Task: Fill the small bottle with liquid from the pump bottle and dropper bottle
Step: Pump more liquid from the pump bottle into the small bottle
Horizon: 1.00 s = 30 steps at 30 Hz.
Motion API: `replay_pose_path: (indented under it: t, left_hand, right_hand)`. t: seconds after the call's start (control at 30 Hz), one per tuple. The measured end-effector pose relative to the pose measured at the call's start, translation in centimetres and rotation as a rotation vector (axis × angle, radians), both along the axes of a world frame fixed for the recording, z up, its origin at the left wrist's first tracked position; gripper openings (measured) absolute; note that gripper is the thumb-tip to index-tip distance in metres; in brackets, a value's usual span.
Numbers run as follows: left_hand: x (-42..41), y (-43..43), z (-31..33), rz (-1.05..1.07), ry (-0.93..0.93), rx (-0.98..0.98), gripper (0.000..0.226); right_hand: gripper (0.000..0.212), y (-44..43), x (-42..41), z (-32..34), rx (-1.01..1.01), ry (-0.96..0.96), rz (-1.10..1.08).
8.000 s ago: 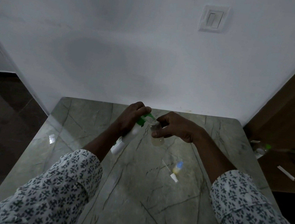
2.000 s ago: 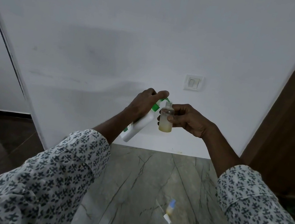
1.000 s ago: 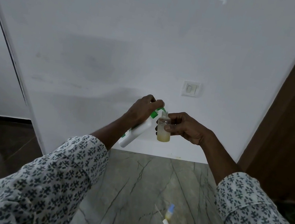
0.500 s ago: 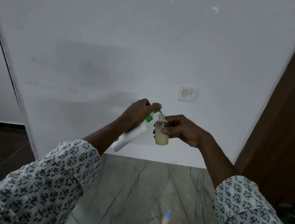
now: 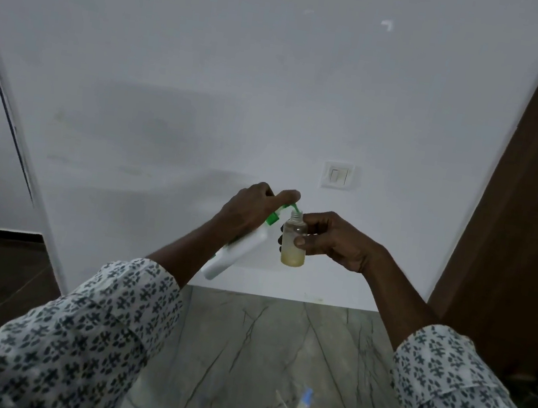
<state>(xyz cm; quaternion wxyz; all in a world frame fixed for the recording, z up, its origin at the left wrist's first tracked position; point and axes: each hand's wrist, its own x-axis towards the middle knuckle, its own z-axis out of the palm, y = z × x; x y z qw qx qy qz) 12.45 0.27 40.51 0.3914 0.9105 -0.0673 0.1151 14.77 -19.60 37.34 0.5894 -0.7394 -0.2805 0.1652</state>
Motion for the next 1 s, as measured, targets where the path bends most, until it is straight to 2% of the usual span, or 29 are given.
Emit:
replay_pose_path:
  t: [0.13,0.37,0.7,1.0]
  left_hand:
    - [-0.5,-0.4,0.5,0.031,-0.009,0.01,0.063]
    - [-1.2,-0.9,0.7,0.07,-0.006,0.022,0.053]
    - [-1.0,-0.7,0.6,0.074,-0.028,0.111,0.066]
    - [-1.7,-0.8,0.9,0.094,-0.024,0.075,0.057]
  right_hand:
    - [0.047,-0.1,-0.3,0.1,0.023,0.026,0.012]
    - [0.047,0.2,-0.7,-0.6,0.009,0.022,0.019]
    - [0.039,-0.1,-1.0,-0.1,0.074,0.039,0.028]
    - [0.045,0.5,-1.3,-0.3,0.041,0.019,0.037]
